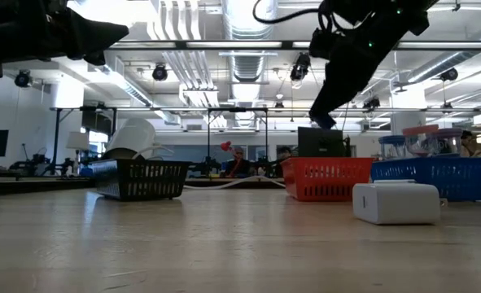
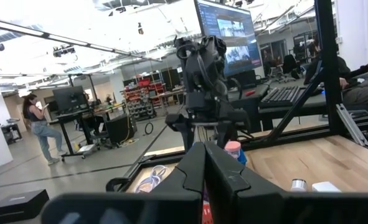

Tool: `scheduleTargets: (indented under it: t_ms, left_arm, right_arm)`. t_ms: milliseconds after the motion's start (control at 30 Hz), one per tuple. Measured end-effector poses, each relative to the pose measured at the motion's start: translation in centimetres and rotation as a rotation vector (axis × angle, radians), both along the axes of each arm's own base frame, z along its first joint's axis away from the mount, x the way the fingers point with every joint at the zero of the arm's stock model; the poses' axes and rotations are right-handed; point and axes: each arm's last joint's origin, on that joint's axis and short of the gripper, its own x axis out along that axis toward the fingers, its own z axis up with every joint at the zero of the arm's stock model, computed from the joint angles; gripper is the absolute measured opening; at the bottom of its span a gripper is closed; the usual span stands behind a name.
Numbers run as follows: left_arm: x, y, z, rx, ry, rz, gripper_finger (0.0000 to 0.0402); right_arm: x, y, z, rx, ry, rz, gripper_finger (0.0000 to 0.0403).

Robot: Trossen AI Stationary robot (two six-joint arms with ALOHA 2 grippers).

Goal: Pick & Place Office items
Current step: Put the dark blue digital clock into the red bin

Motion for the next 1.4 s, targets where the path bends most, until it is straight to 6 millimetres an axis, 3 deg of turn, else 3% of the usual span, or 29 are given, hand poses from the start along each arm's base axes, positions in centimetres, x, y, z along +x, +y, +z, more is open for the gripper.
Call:
scheduleTargets:
  t_ms: [1067,1400]
  left_arm:
    - [0.0,0.0,-0.1,-0.001,0.004,0.000,0.0009]
    - [0.0,0.0,-0.1,-0.001,0.004,0.000,0.0013]
  right_arm:
    - [2.7,-0.3,-6.9,0.061,0.237,-0.052,0.0292]
    - [2.8,-0.3,-7.0,0.050,0.239,-0.029,0.0310]
